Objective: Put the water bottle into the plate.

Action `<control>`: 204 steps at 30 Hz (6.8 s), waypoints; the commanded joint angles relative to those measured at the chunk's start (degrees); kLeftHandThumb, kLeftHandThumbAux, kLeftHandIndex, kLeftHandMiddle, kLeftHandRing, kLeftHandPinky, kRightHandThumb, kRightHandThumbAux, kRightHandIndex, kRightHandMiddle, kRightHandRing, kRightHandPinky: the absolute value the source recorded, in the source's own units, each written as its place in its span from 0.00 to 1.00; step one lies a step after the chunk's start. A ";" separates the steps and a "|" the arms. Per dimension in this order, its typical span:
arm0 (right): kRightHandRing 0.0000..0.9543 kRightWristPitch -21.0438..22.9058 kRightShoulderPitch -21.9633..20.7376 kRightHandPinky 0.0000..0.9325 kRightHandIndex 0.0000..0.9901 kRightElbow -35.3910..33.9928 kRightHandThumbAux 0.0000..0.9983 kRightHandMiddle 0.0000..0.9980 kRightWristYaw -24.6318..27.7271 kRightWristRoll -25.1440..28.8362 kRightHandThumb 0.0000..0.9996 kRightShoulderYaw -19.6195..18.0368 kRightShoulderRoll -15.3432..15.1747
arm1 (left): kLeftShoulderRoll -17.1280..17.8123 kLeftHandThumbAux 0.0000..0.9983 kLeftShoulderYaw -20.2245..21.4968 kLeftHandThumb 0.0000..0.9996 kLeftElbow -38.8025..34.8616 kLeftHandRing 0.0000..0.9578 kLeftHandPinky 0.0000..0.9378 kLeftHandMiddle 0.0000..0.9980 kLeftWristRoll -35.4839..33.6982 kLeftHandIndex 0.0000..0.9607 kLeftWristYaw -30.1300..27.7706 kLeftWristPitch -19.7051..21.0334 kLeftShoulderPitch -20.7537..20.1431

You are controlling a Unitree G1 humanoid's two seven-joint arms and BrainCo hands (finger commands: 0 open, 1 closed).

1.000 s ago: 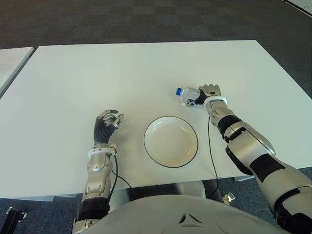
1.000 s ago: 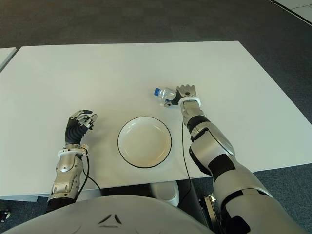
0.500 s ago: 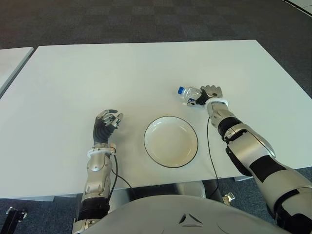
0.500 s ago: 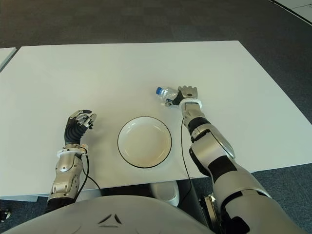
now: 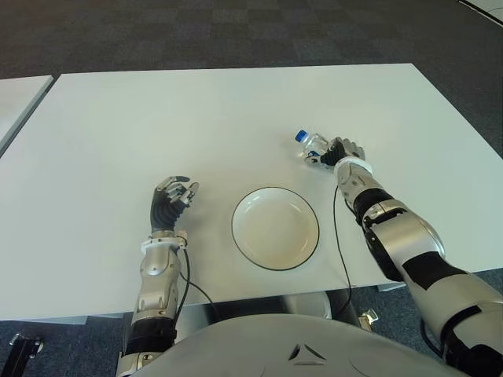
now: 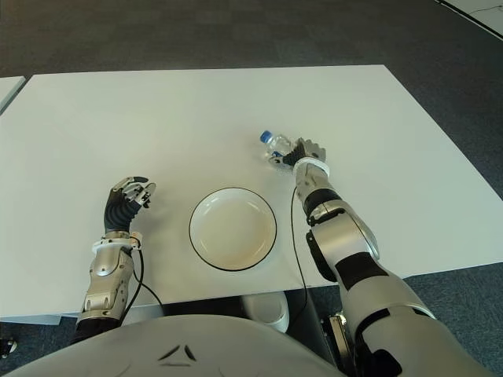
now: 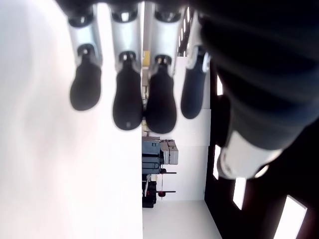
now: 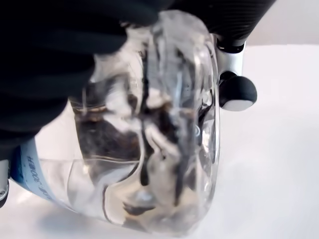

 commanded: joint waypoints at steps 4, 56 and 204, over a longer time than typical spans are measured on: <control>0.91 1.26 5.16 0.94 0.44 2.07 0.73 0.86 4.61 8.89 0.70 -8.49 2.50 | 0.22 0.72 0.21 0.71 0.49 0.72 0.72 0.71 0.11 0.45 -0.28 0.41 0.12; 0.90 -5.17 7.01 0.94 0.44 -27.23 0.73 0.85 33.28 35.43 0.70 -27.25 4.36 | -0.41 0.72 -0.12 0.71 0.30 0.73 0.73 0.71 0.82 0.45 0.45 1.25 -0.07; 0.00 -29.35 26.66 0.00 0.00 -64.71 0.17 0.00 12.36 -32.81 0.55 20.05 -16.99 | -0.74 0.72 -0.19 0.71 1.28 0.73 0.74 0.71 0.99 0.45 0.17 0.14 -0.58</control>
